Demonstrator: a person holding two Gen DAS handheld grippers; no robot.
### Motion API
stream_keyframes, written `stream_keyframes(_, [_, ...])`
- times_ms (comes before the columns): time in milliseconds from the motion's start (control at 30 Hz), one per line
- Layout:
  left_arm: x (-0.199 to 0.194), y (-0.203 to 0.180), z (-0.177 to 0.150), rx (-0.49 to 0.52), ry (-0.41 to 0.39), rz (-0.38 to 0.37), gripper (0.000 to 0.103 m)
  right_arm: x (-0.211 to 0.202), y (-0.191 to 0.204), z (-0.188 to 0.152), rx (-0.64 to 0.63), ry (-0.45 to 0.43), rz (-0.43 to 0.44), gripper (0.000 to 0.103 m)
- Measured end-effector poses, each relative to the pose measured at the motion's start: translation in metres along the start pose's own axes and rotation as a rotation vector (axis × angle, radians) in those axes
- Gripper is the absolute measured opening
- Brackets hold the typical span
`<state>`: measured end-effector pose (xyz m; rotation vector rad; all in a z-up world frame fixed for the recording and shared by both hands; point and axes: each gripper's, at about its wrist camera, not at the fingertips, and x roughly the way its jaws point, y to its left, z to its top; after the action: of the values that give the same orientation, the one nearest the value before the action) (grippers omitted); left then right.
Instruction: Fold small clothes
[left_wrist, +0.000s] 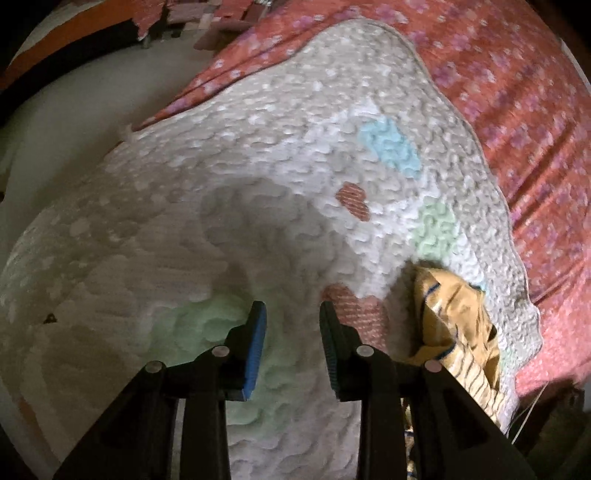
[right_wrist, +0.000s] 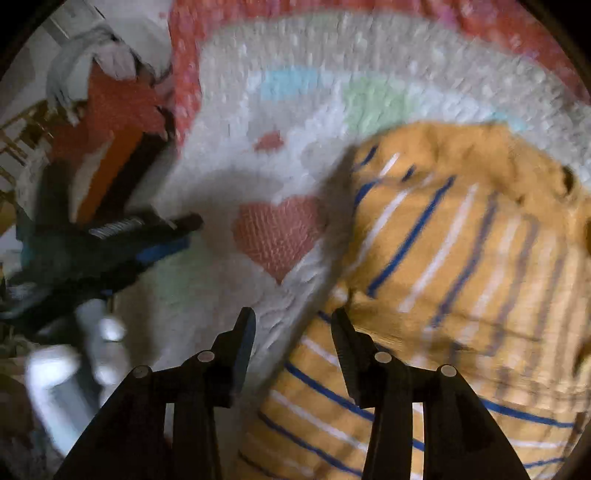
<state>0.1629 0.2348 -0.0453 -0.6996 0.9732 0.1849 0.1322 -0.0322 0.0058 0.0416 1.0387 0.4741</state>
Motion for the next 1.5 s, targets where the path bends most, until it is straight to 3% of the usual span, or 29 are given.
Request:
stream_keyframes(67, [0.003,-0.008,-0.003,0.022,0.001,0.000,0.029,-0.008,-0.020,0.018,0.026,-0.053,-0.082,0.041])
stream_keyframes(100, [0.005,-0.011,-0.004,0.029,0.006,0.001,0.029,-0.003,-0.031,0.027,0.055,-0.051,-0.101,0.030])
stream_keyframes(167, [0.009,-0.016,-0.006,0.042,0.017,0.006,0.029,0.017,-0.048,0.040,0.118,-0.022,-0.097,0.020])
stream_keyframes(300, [0.012,-0.021,-0.008,0.059,0.013,0.028,0.030,0.088,-0.071,0.056,0.167,0.131,-0.150,0.019])
stream_keyframes(400, [0.012,-0.021,-0.007,0.057,0.006,0.032,0.032,0.093,-0.069,0.061,0.163,0.105,-0.170,0.020])
stream_keyframes(500, [0.014,-0.023,-0.005,0.053,0.005,0.030,0.033,0.069,-0.066,0.063,0.130,0.021,-0.106,0.020])
stream_keyframes(700, [0.019,-0.037,-0.012,0.116,0.013,0.024,0.033,0.026,-0.121,0.034,0.326,-0.100,-0.001,0.020])
stream_keyframes(800, [0.014,-0.043,-0.014,0.138,-0.004,-0.046,0.033,-0.015,-0.144,-0.002,0.358,-0.141,-0.048,0.020])
stream_keyframes(833, [0.013,-0.049,-0.016,0.158,-0.005,-0.089,0.038,-0.028,-0.154,-0.012,0.371,-0.146,-0.071,0.020])
stream_keyframes(933, [0.016,-0.077,-0.029,0.267,0.006,-0.151,0.041,-0.047,-0.211,-0.037,0.443,-0.111,-0.177,0.020])
stream_keyframes(1000, [0.024,-0.098,-0.041,0.354,0.031,-0.151,0.043,-0.050,-0.243,-0.043,0.490,-0.094,-0.230,0.017])
stream_keyframes(1033, [0.030,-0.108,-0.049,0.397,0.056,-0.139,0.043,-0.057,-0.260,-0.050,0.508,-0.104,-0.243,0.011])
stream_keyframes(1067, [0.036,-0.113,-0.053,0.421,0.079,-0.128,0.043,-0.063,-0.272,-0.054,0.527,-0.117,-0.221,0.005])
stream_keyframes(1133, [0.053,-0.118,-0.062,0.446,0.150,-0.094,0.043,-0.079,-0.285,-0.060,0.584,-0.152,-0.218,0.005])
stream_keyframes(1200, [0.067,-0.114,-0.065,0.411,0.215,-0.089,0.044,-0.096,-0.283,-0.066,0.600,-0.176,-0.249,0.008])
stream_keyframes(1300, [0.063,-0.106,-0.063,0.363,0.211,-0.125,0.045,-0.118,-0.269,-0.084,0.572,-0.163,-0.278,0.014])
stream_keyframes(1333, [0.061,-0.101,-0.066,0.353,0.212,-0.134,0.046,-0.128,-0.264,-0.096,0.561,-0.159,-0.292,0.020])
stream_keyframes(1400, [0.052,-0.093,-0.075,0.334,0.214,-0.160,0.046,-0.143,-0.261,-0.125,0.555,-0.158,-0.316,0.052])
stream_keyframes(1500, [0.025,-0.081,-0.098,0.344,0.189,-0.176,0.047,-0.150,-0.265,-0.172,0.595,-0.145,-0.353,0.057])
